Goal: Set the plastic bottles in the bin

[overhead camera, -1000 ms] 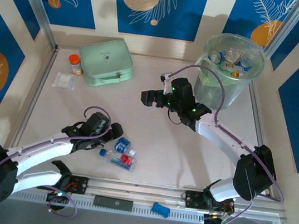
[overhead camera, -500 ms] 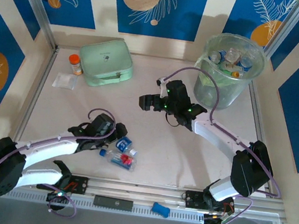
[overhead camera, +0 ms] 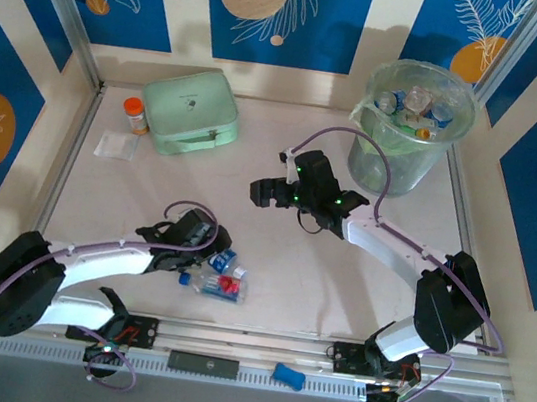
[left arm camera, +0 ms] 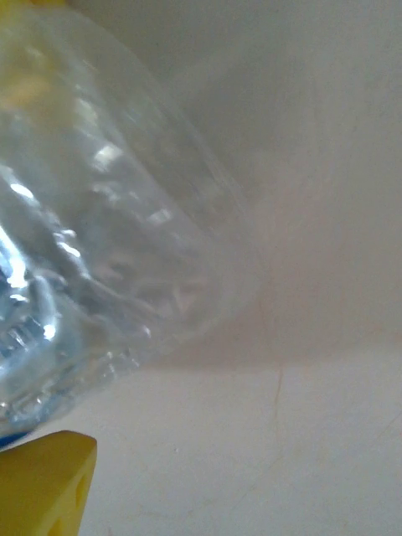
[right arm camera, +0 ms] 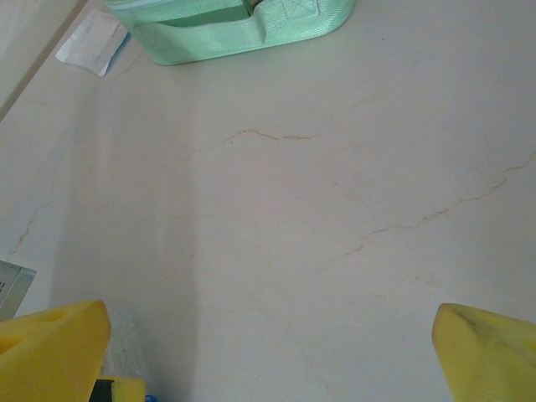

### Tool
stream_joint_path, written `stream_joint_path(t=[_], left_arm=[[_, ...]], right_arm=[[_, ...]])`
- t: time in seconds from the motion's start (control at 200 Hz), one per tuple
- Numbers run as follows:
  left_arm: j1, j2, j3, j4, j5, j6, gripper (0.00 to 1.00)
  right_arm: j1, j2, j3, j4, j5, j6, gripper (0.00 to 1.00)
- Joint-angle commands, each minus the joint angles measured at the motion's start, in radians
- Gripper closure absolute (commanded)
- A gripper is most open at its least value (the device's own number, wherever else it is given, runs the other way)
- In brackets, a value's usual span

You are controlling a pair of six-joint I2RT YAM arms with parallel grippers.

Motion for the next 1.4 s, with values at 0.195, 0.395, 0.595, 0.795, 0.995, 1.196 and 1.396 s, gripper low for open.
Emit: stream_joint_path(t=[0.195,0.395,0.595,0.795,0.995,1.196,1.396], left_arm=[[-0.003,0.122,0.022,0.180,-0.085,0.015,0.19],[0.007,0.162,0.055,0.283,-0.143,0.058,0.33],[0.037,0.181,0.111,0.344,-0.164,0.124,0.41],[0.092,0.155,0.129,0.385,-0.152,0.164,0.42],[0.138,0.128,0.157,0.400,-0.111,0.212,0.43],[0.160,0.120,0.181,0.427,-0.029,0.218,0.45],[0.164,0.119,0.189,0.458,0.085,0.177,0.46]], right_arm=[[0.016,-0.024,-0.016,-0.023,0.027,-0.016,0.01],[0.016,-0.016,0.004,-0.052,-0.003,-0.030,0.01],[0.016,-0.015,0.012,-0.080,-0.054,-0.043,0.01],[0.011,-0.044,-0.035,-0.051,-0.184,-0.048,0.01],[0.006,-0.054,-0.098,0.010,-0.386,-0.009,0.01],[0.008,-0.013,-0.127,0.109,-0.536,0.038,0.07],[0.016,0.051,-0.118,0.188,-0.584,0.072,0.11]])
